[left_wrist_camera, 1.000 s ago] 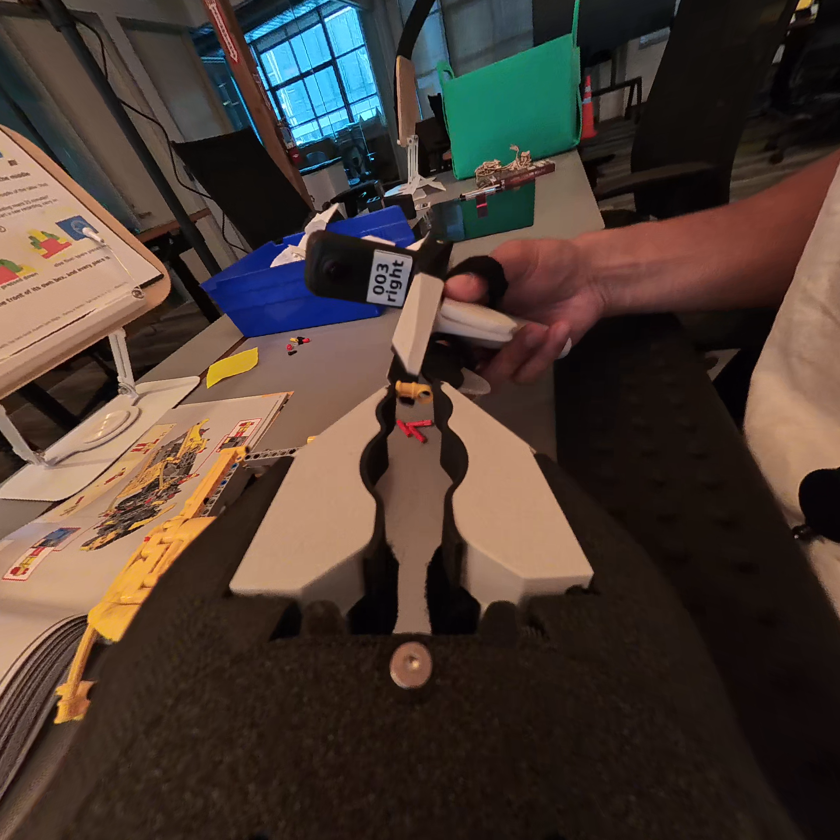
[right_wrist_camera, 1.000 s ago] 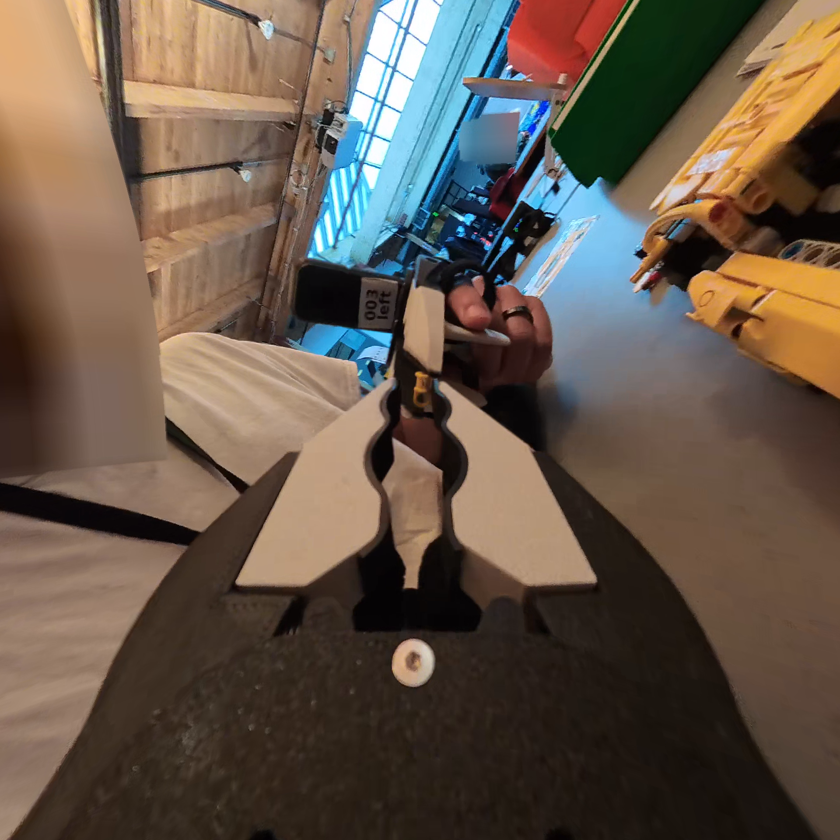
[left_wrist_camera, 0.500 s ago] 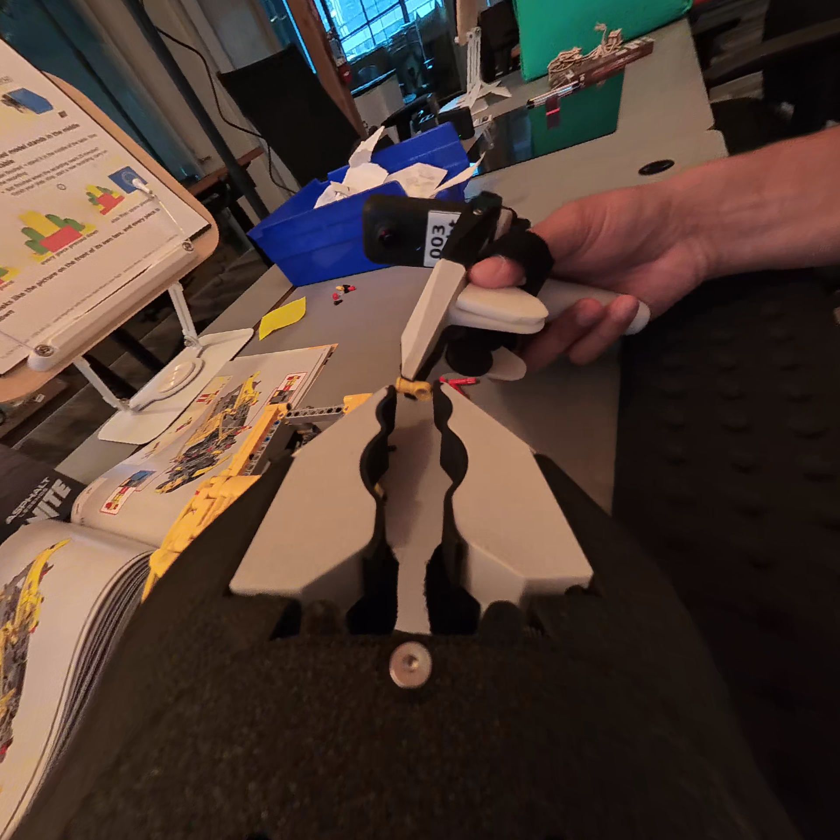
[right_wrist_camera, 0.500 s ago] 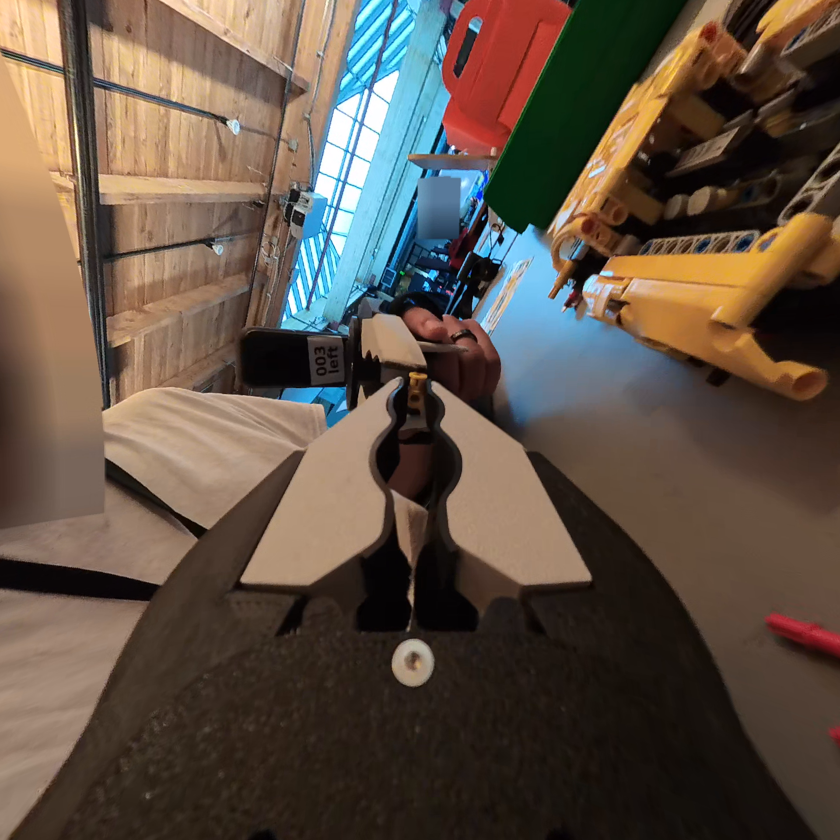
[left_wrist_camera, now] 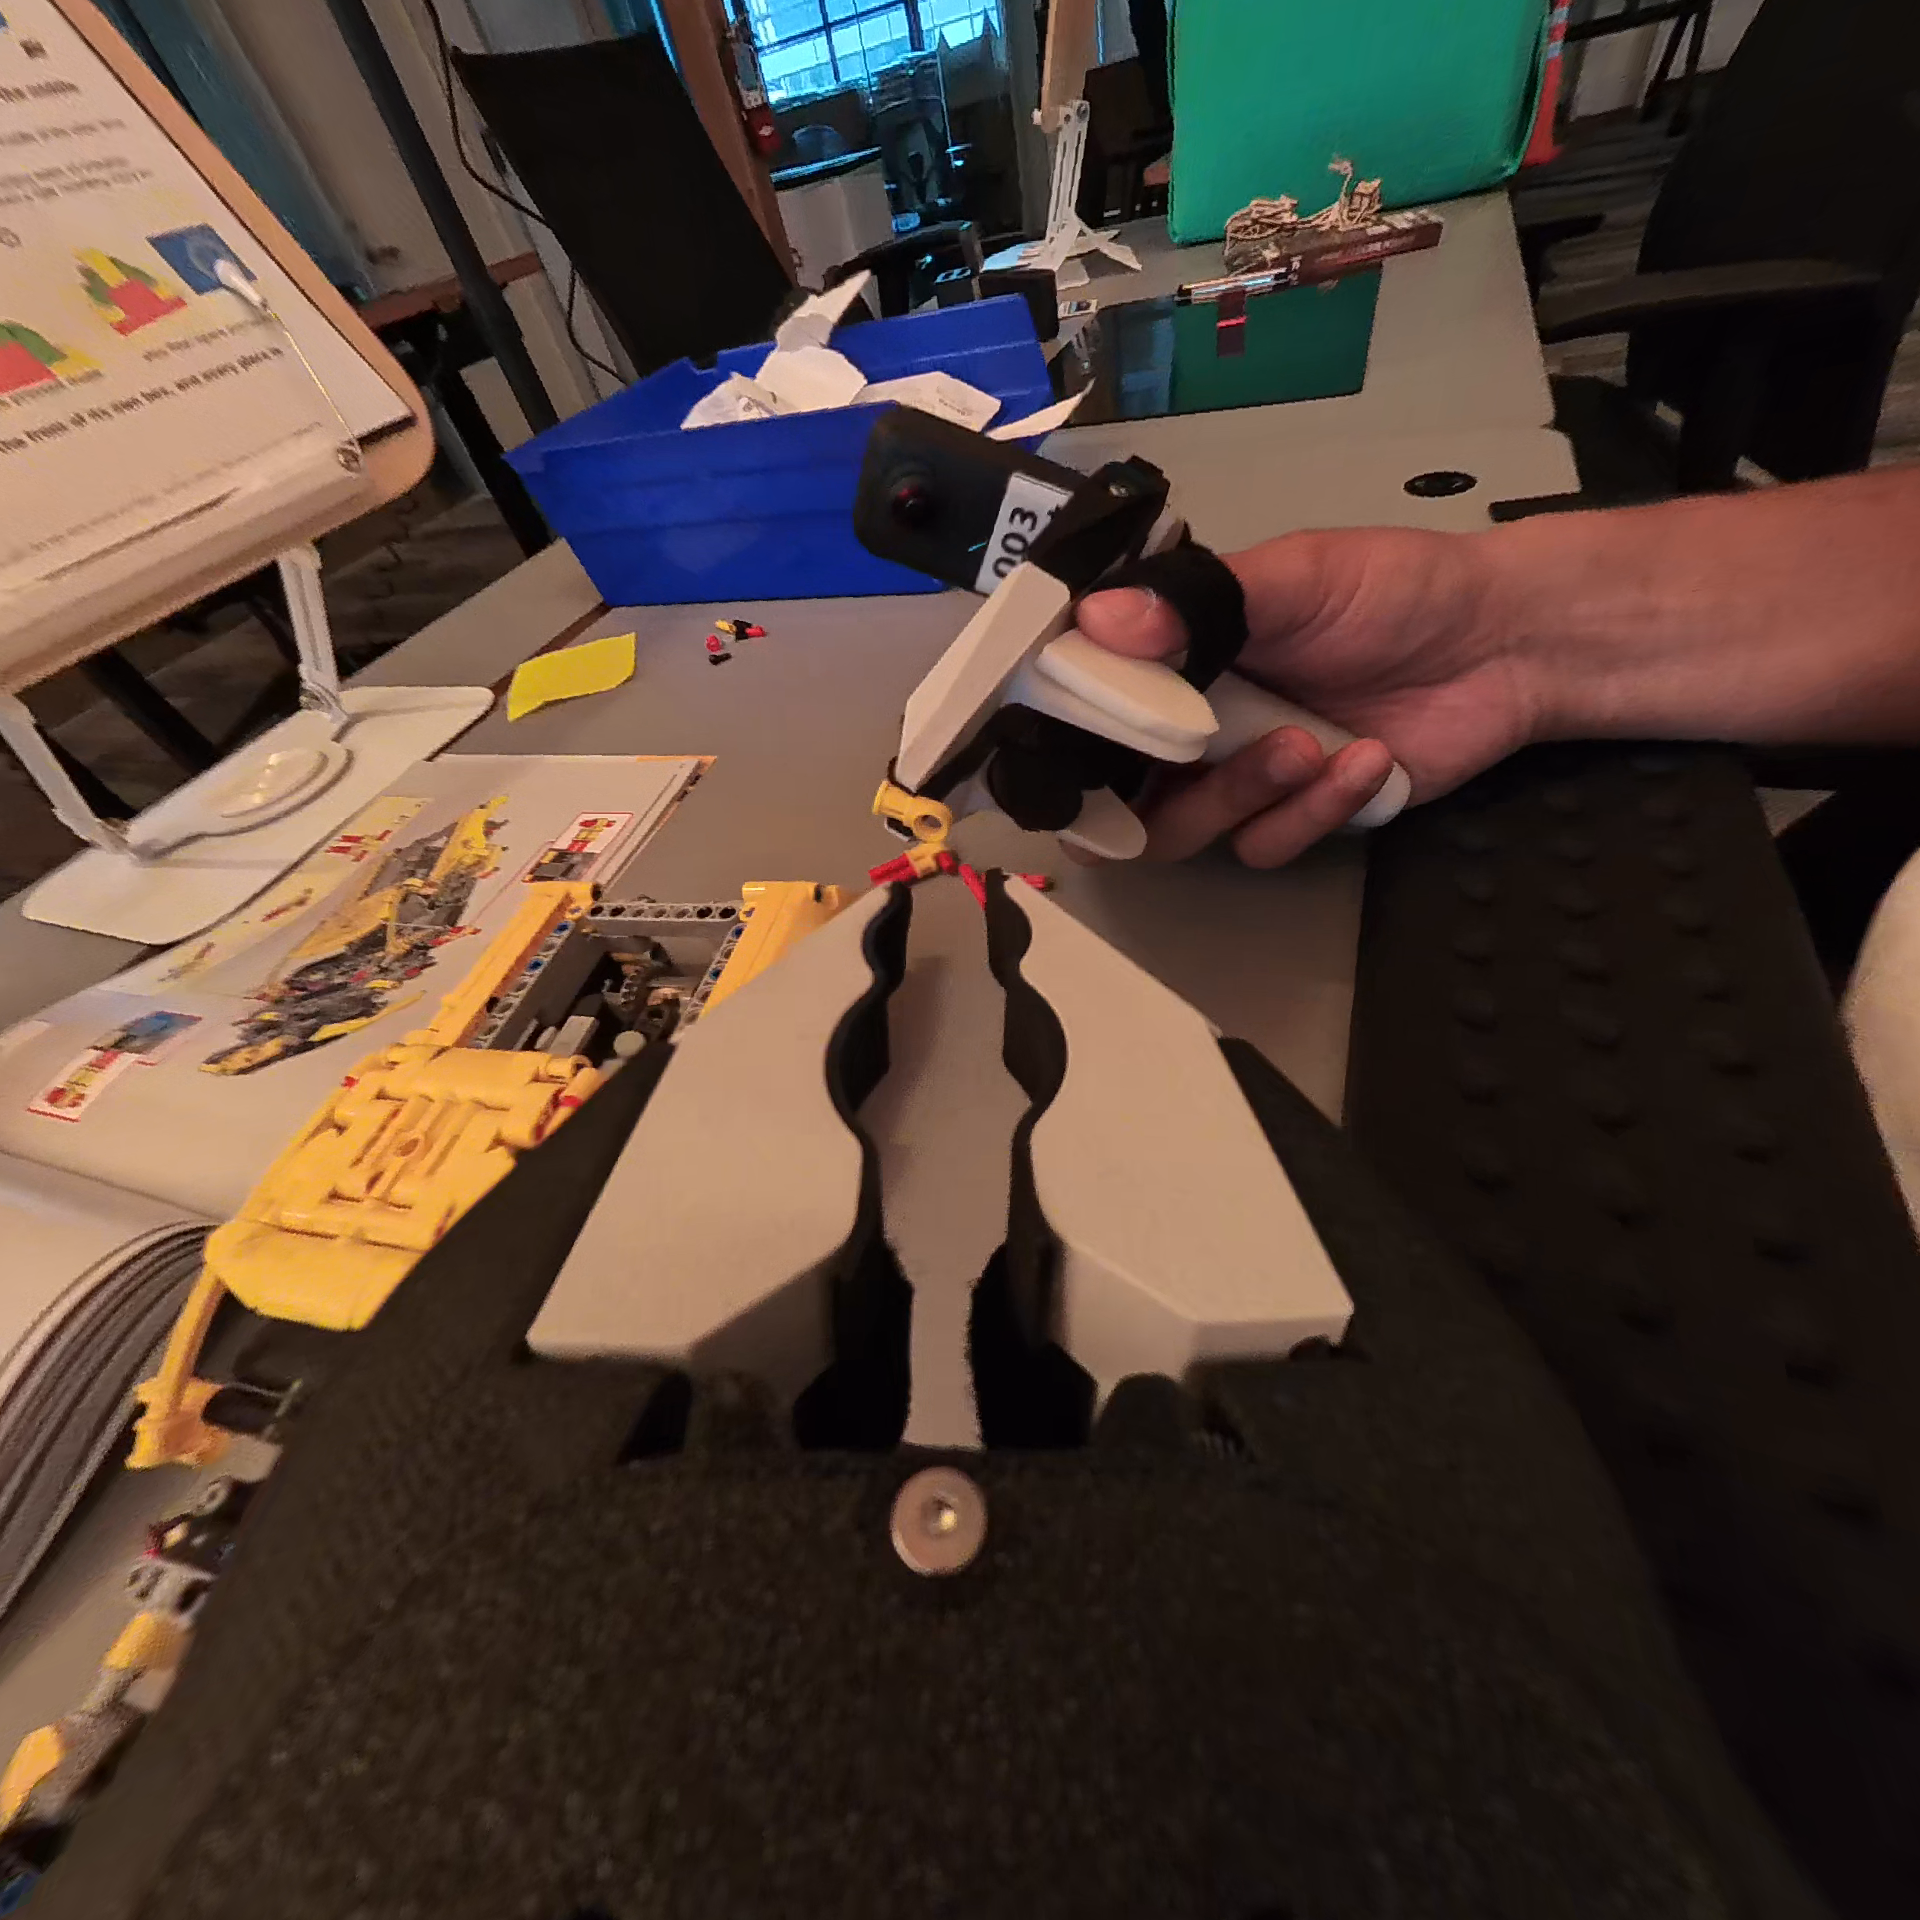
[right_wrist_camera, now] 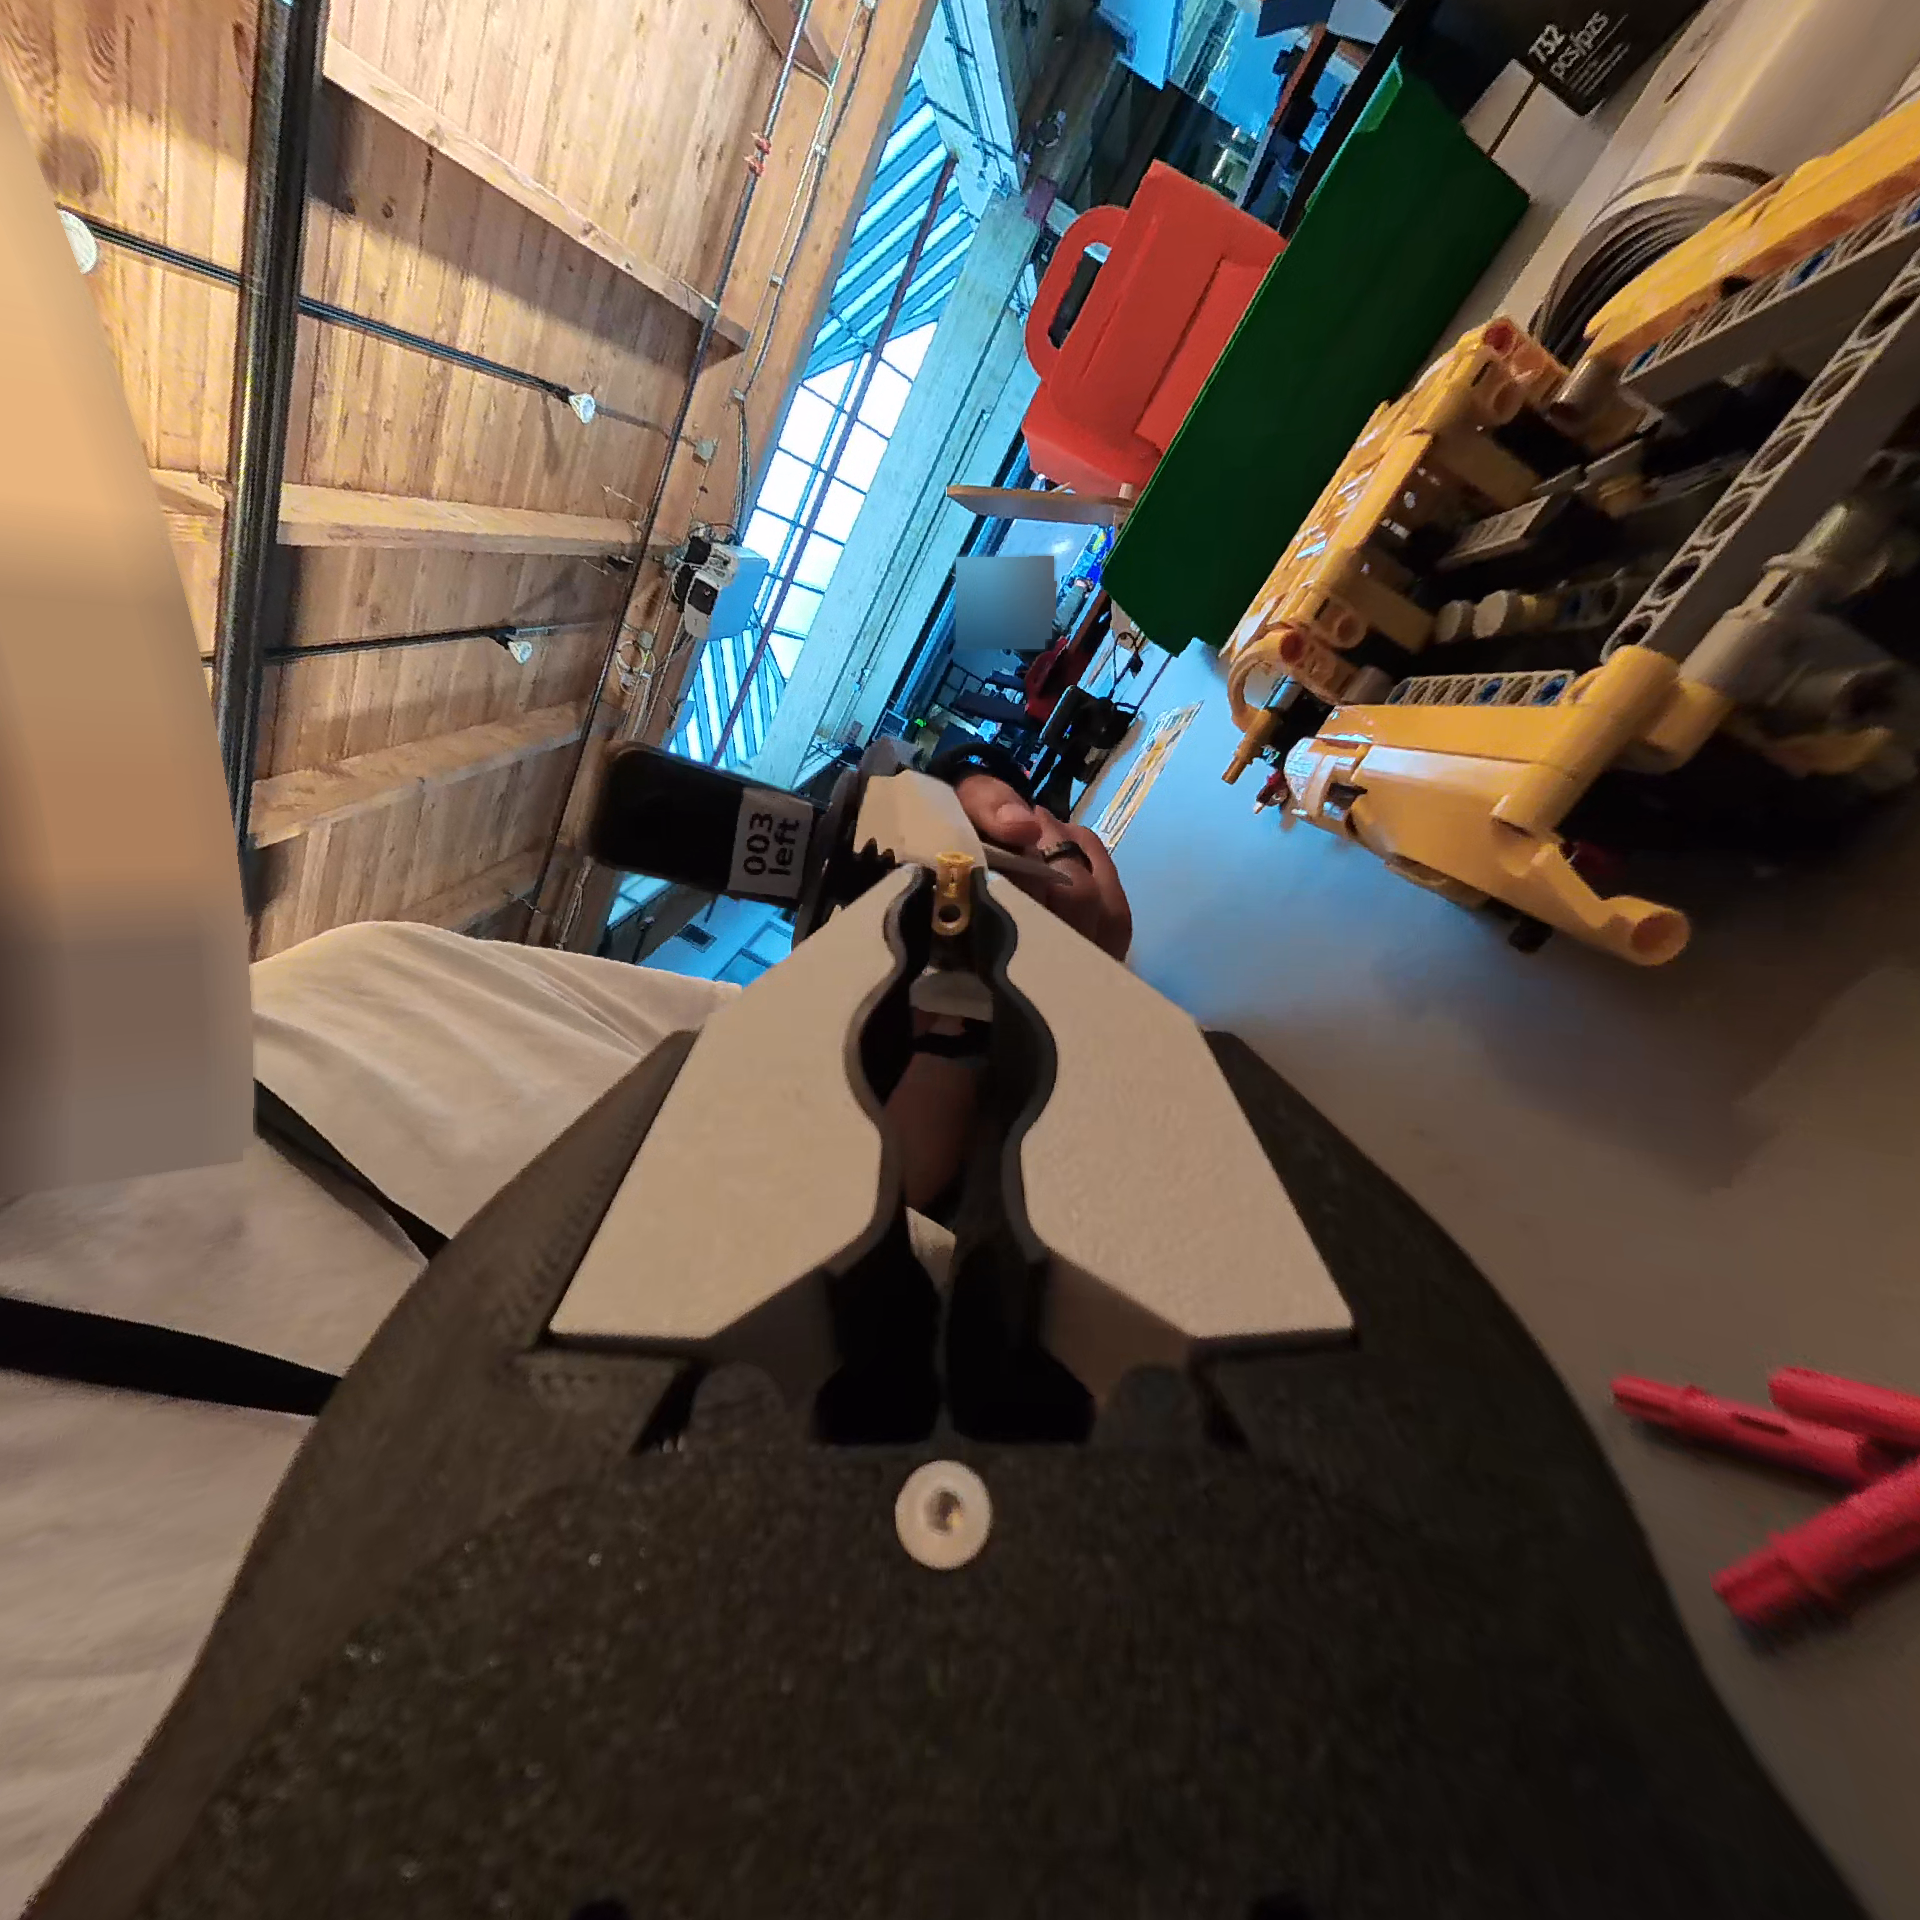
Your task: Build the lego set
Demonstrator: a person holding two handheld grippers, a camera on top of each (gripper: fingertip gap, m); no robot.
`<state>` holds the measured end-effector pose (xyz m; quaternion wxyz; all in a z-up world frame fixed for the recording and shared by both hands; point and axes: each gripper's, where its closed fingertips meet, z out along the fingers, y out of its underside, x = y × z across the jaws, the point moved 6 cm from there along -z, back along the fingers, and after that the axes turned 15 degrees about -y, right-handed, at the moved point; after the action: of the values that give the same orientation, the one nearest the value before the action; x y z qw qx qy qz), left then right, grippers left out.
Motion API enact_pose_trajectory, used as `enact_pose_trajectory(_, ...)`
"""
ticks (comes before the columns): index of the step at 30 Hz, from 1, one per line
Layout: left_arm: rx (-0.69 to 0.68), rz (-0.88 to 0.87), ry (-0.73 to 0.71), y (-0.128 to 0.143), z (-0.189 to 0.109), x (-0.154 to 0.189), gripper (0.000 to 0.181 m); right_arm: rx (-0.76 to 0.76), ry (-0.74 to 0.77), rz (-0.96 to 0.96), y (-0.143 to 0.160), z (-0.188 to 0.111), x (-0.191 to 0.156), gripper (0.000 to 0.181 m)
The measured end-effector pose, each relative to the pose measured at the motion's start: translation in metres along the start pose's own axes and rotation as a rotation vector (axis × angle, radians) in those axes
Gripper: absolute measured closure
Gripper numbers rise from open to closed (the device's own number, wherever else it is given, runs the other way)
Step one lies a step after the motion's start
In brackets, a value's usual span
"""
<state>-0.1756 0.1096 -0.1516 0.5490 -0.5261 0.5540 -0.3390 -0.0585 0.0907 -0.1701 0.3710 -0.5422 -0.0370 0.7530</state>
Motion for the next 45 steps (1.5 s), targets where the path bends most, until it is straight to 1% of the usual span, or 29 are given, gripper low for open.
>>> enact_pose_trajectory(3,-0.009,-0.051,0.015,-0.001,0.002,-0.003,0.166,0.01,-0.009,0.022,0.0,0.0,0.002,0.177)
enact_pose_trajectory(6,0.0,-0.04,-0.01,-0.002,0.003,-0.004,0.166,0.024,-0.021,0.044,-0.001,-0.001,0.003,0.176)
enact_pose_trajectory(8,-0.031,-0.033,-0.013,0.0,0.007,-0.002,0.164,0.031,-0.025,0.051,-0.001,-0.002,0.003,0.176)
enact_pose_trajectory(11,-0.063,-0.08,0.019,0.0,0.013,0.002,0.16,0.036,-0.031,0.059,-0.001,-0.002,0.003,0.177)
enact_pose_trajectory(14,-0.056,-0.089,-0.024,-0.002,0.015,-0.001,0.16,0.038,-0.025,0.058,-0.001,-0.003,0.004,0.177)
enact_pose_trajectory(20,-0.059,-0.053,-0.061,0.0,0.017,-0.002,0.161,0.03,0.016,0.039,-0.001,-0.003,0.006,0.177)
enact_pose_trajectory(23,-0.076,-0.043,-0.067,0.001,0.019,-0.001,0.162,0.012,0.068,-0.003,0.0,-0.003,0.007,0.176)
enact_pose_trajectory(26,-0.101,-0.073,-0.088,0.003,0.023,-0.001,0.168,0.002,0.113,-0.052,-0.001,-0.002,0.007,0.177)
enact_pose_trajectory(28,-0.121,-0.09,-0.092,0.004,0.026,-0.001,0.173,-0.009,0.17,-0.107,-0.002,-0.002,0.007,0.176)
enact_pose_trajectory(31,-0.115,-0.129,-0.079,0.003,0.026,-0.001,0.174,-0.035,0.215,-0.203,-0.003,-0.001,0.002,0.176)
enact_pose_trajectory(33,-0.059,-0.215,-0.037,-0.004,0.022,-0.005,0.175,-0.042,0.155,-0.27,-0.004,0.002,-0.008,0.167)
enact_pose_trajectory(34,-0.027,-0.286,0.008,-0.007,0.019,-0.008,0.175,-0.028,0.117,-0.293,-0.007,0.002,-0.015,0.162)
enact_pose_trajectory(36,0.067,-0.469,0.145,-0.019,0.01,-0.012,0.175,0.013,0.009,-0.31,-0.011,0.001,-0.027,0.161)
enact_pose_trajectory(38,0.191,-0.635,0.299,-0.032,-0.002,-0.017,0.175,0.04,-0.119,-0.256,-0.012,0.003,-0.035,0.162)
enact_pose_trajectory(40,0.275,-0.8,0.482,-0.041,-0.012,-0.019,0.175,0.041,-0.242,-0.205,-0.011,0.009,-0.042,0.16)
enact_pose_trajectory(41,0.304,-0.872,0.539,-0.043,-0.014,-0.021,0.176,0.028,-0.288,-0.208,-0.01,0.013,-0.047,0.16)
enact_pose_trajectory(43,0.362,-0.983,0.651,-0.048,-0.019,-0.023,0.176,-0.022,-0.326,-0.281,-0.006,0.023,-0.055,0.16)
enact_pose_trajectory(45,0.389,-1.067,0.743,-0.05,-0.021,-0.024,0.176,-0.086,-0.326,-0.404,-0.001,0.033,-0.059,0.16)
